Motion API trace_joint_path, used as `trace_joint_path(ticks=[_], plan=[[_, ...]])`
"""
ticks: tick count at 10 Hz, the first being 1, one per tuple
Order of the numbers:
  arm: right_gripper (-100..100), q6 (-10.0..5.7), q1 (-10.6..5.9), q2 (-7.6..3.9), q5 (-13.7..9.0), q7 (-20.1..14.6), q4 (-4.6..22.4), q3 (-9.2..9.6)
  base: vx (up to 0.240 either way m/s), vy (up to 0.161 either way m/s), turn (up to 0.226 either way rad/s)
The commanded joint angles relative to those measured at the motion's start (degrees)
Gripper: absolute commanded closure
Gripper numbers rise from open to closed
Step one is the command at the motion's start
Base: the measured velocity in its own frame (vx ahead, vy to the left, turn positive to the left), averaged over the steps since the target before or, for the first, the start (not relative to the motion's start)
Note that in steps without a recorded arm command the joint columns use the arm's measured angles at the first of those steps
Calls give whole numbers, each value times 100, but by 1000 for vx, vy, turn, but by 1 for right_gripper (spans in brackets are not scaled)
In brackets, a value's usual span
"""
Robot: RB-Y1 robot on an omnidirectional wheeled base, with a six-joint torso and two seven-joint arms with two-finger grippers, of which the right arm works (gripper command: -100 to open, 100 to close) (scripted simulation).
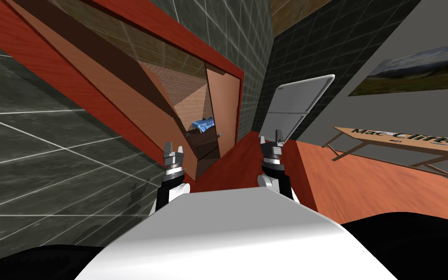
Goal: Push the door open
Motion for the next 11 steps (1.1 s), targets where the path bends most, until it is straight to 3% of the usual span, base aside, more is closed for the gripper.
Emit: trace_joint_path(ticks=[1,6,11], plan=[[-100,-35,-66,-63,8,-15,180,84,110,98,0],[-100,-175,-331,-256,40,-76,896,417,177,-45,11],[-100,-278,-525,-362,63,-121,1421,661,112,-14,6]])
